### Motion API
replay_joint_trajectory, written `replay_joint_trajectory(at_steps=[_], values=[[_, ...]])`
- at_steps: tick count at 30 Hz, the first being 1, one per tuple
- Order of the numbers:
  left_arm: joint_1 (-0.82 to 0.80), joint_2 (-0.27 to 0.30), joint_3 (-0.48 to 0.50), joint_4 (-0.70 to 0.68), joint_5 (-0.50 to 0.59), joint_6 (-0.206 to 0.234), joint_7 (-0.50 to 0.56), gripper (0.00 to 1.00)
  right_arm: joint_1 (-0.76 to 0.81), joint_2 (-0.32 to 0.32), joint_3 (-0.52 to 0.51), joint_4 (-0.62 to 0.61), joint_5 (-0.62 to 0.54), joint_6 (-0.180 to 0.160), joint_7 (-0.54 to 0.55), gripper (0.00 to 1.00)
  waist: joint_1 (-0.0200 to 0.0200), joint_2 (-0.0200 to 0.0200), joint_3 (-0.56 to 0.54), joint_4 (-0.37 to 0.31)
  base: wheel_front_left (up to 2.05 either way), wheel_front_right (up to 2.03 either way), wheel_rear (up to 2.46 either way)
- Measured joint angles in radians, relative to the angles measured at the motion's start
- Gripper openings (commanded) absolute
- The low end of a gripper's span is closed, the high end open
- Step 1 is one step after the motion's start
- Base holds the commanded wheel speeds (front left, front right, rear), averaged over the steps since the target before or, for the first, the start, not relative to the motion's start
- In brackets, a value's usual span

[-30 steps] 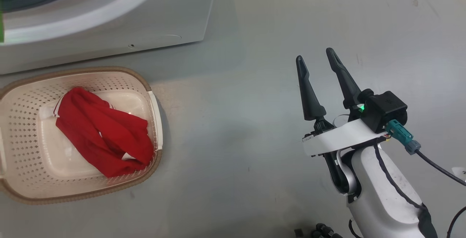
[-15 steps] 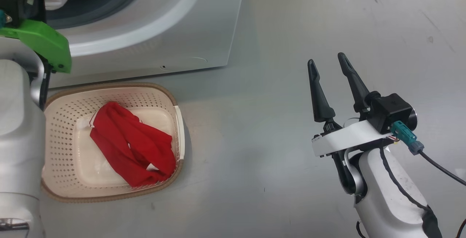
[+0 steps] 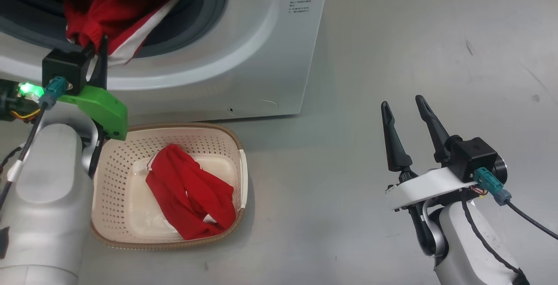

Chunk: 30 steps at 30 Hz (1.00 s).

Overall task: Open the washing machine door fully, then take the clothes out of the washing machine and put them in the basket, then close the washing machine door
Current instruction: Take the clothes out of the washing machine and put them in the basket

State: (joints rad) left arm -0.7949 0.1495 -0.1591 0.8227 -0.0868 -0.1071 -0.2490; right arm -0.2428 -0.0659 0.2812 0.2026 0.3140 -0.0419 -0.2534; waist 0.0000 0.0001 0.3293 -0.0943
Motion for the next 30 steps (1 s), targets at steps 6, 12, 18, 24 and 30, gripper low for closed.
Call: replay_joint_trajectory(at_steps=[6, 12, 18, 24, 30], values=[[0.056, -0.008, -0.009, -0.057, -0.01, -0.005, -0.003, 0.0, 0.021, -0.001, -0.007, 0.0, -0.004, 0.014, 0.0, 1.0, 0.0, 0.0, -0.051, 0.026, 0.0, 0.0, 0.0], [0.12, -0.011, -0.009, -0.187, -0.01, -0.005, -0.003, 0.0, 0.04, 0.0, -0.01, 0.001, -0.007, 0.014, 0.0, 1.0, 0.0, 0.0, -0.09, 0.04, 0.0, 0.0, 0.0], [0.167, -0.026, -0.013, -0.301, -0.01, -0.005, -0.003, 0.0, 0.069, 0.0, -0.023, 0.001, -0.007, 0.015, 0.0, 1.0, -0.0001, 0.0, -0.112, 0.049, 0.0, 0.0, 0.0], [0.204, -0.043, -0.006, -0.434, -0.011, -0.005, -0.003, 0.0, 0.072, 0.0, -0.035, -0.003, -0.009, 0.022, 0.0, 1.0, 0.0, 0.0, -0.124, 0.067, 0.0, 0.0, 0.0], [0.211, -0.042, 0.028, -0.562, -0.019, -0.002, -0.003, 0.0, 0.072, 0.001, -0.037, -0.007, -0.012, 0.025, 0.0, 1.0, 0.0, 0.0, -0.129, 0.078, 0.0, 0.0, 0.0]])
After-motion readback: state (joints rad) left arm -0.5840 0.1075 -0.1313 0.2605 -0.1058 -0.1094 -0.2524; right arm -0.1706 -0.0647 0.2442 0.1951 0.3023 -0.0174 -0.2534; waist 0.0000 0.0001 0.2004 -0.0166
